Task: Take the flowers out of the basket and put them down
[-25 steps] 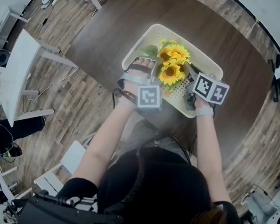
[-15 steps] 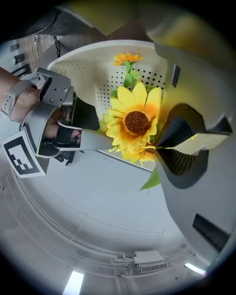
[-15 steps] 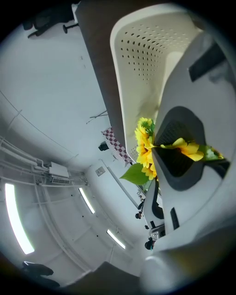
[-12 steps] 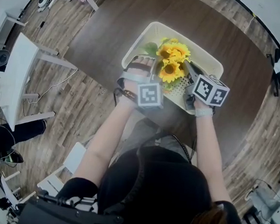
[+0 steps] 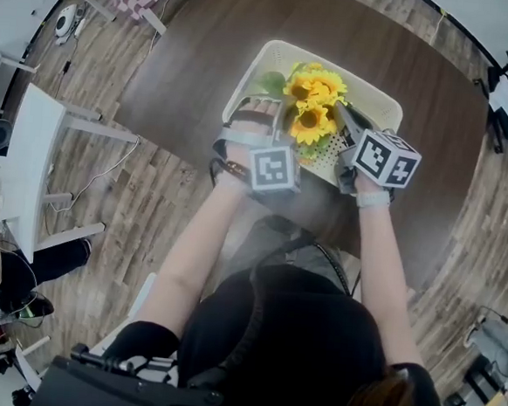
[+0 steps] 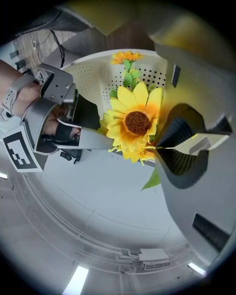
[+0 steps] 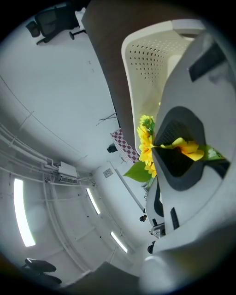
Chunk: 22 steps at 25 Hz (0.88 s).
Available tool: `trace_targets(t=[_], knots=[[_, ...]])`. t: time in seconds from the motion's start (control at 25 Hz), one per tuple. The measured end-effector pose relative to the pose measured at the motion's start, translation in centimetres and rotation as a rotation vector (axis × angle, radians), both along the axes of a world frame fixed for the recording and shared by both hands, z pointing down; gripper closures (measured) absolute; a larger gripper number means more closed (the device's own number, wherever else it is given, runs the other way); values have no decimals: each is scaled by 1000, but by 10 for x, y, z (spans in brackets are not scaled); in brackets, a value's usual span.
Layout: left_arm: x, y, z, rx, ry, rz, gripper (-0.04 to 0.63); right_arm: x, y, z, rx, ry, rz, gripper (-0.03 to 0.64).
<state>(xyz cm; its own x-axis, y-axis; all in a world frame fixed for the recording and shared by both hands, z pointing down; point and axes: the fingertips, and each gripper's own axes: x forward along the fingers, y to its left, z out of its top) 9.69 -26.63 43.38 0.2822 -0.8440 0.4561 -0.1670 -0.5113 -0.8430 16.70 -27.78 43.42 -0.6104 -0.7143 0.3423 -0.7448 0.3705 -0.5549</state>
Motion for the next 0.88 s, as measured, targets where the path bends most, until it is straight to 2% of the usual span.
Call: trace_targets(t=[0.36, 0.88], knots=[[1, 2, -22, 46, 6, 26, 577, -1, 8, -18, 45, -20, 36, 615], [-4, 19, -50, 89, 28, -59, 577, -8, 20, -53, 107, -44, -47, 615]])
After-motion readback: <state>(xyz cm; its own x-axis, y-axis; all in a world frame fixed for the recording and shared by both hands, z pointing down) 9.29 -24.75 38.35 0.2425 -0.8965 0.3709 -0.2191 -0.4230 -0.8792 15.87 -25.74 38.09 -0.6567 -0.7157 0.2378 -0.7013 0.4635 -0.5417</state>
